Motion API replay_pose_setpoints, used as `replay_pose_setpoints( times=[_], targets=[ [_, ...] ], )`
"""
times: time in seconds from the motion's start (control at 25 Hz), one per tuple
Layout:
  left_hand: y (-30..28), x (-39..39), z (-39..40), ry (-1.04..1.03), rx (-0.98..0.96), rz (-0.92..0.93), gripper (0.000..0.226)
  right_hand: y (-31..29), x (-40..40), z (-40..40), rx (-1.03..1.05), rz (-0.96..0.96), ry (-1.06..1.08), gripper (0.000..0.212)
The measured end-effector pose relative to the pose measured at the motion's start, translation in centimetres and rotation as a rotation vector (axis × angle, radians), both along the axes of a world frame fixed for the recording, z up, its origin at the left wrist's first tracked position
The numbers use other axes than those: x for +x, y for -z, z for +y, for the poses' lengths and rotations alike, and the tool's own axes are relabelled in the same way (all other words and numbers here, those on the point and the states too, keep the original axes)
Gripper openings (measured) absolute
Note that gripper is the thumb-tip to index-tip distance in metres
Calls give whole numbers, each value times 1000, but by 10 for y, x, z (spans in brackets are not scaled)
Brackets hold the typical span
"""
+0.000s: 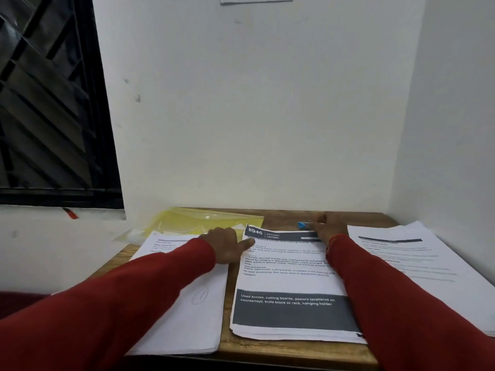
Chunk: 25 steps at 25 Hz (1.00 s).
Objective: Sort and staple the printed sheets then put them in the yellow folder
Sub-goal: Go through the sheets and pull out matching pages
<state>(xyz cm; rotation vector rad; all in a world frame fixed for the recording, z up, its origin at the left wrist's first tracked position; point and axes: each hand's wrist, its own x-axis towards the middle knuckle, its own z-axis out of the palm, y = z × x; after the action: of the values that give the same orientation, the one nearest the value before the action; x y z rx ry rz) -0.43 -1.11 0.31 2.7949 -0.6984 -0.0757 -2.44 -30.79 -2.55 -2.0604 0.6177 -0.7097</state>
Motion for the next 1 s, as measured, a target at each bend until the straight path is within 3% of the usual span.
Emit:
replay_pose_setpoints(
  times=[0.12,0.28,0.4,0.52,0.6,0.72,0.8,0.88,1.0],
  targets=[
    [0,-4,-20,-31,-45,100,81,4,7,-7,-34,63,-26,25],
    [6,-18,-29,6,-241,146,44,9,10,-6,-112,142,5,22],
    [9,-33,-37,27,-474,97,31,-4,4,2,-146,128,57,13],
    [2,-49,-32,17,-642,51,32,-32,-16,9,-171,-98,71,46],
    [-2,-53,-20,-24,-731,32,29,-49,-42,16,1,-200,-1,74],
    [-13,-54,1,-45,-955,50,22,-57,-88,37,339,-95,-148,100],
    [-22,-59,9,1,-1092,27,16,-57,-114,50,494,-94,-349,96],
    [-33,-71,8,77,-1175,11,17,-64,-131,62,559,-221,-509,81],
    [-59,-93,1,219,-1248,-39,21,-102,-151,76,401,-511,-458,37]
  ],
)
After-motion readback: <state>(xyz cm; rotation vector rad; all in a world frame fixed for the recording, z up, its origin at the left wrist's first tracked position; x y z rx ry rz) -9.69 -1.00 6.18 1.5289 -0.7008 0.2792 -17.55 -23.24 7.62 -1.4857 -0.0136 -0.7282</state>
